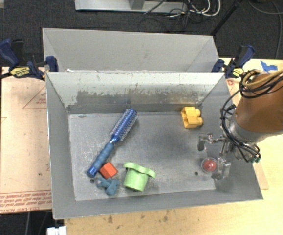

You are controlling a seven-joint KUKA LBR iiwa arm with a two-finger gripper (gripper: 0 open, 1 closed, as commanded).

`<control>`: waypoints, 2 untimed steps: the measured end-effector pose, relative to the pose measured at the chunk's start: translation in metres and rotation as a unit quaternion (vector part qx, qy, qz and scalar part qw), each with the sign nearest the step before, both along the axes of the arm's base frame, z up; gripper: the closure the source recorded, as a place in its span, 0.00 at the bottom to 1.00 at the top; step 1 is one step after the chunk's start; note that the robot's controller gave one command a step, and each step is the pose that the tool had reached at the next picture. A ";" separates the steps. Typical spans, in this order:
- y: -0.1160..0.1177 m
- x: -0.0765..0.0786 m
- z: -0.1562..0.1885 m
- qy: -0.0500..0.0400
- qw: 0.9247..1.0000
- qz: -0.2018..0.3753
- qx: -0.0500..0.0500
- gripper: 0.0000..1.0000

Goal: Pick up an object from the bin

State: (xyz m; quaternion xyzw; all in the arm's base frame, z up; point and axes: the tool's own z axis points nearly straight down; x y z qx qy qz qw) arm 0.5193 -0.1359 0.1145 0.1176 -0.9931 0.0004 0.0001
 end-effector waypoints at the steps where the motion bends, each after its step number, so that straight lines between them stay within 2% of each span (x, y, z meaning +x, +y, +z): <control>1: -0.018 0.024 -0.047 0.000 0.999 0.038 0.002 0.00; 2: -0.017 0.024 -0.045 -0.001 0.999 0.038 0.002 1.00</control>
Offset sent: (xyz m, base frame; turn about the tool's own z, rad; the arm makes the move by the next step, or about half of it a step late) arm 0.0228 -0.0193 -0.0445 -0.0783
